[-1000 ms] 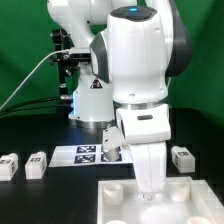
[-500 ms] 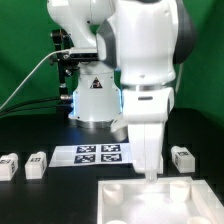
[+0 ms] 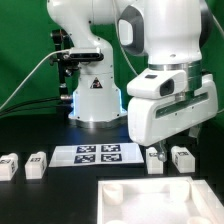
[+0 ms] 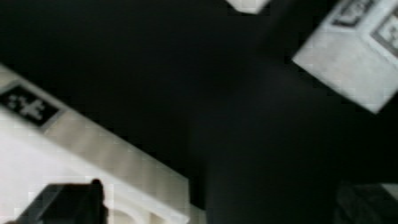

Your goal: Assemble one leg

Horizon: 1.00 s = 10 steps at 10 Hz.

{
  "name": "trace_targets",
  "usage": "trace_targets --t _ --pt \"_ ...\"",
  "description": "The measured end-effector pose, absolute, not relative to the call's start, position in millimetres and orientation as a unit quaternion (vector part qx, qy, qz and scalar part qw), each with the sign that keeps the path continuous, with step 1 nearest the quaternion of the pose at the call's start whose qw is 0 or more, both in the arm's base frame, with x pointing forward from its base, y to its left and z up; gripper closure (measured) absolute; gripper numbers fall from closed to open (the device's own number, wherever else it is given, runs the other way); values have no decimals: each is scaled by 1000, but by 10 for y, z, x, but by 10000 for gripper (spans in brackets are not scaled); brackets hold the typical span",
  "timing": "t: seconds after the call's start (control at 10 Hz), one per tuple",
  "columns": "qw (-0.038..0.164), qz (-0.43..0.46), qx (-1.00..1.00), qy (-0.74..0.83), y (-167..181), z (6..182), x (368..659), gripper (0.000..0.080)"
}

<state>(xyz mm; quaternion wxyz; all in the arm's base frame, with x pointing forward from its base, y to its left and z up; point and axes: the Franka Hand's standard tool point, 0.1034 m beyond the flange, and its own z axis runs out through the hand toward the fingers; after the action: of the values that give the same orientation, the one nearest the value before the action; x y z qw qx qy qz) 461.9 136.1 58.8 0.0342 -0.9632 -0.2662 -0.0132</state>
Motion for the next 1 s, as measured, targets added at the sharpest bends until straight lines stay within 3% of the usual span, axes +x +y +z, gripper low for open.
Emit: trace_targets --t 0.5,0.8,1.0 --pt "56 10 -998 8 1690 517 4455 151" --pt "53 26 -998 -5 1730 473 4387 151" --pt "38 141 -989 -3 1704 483 4290 151"
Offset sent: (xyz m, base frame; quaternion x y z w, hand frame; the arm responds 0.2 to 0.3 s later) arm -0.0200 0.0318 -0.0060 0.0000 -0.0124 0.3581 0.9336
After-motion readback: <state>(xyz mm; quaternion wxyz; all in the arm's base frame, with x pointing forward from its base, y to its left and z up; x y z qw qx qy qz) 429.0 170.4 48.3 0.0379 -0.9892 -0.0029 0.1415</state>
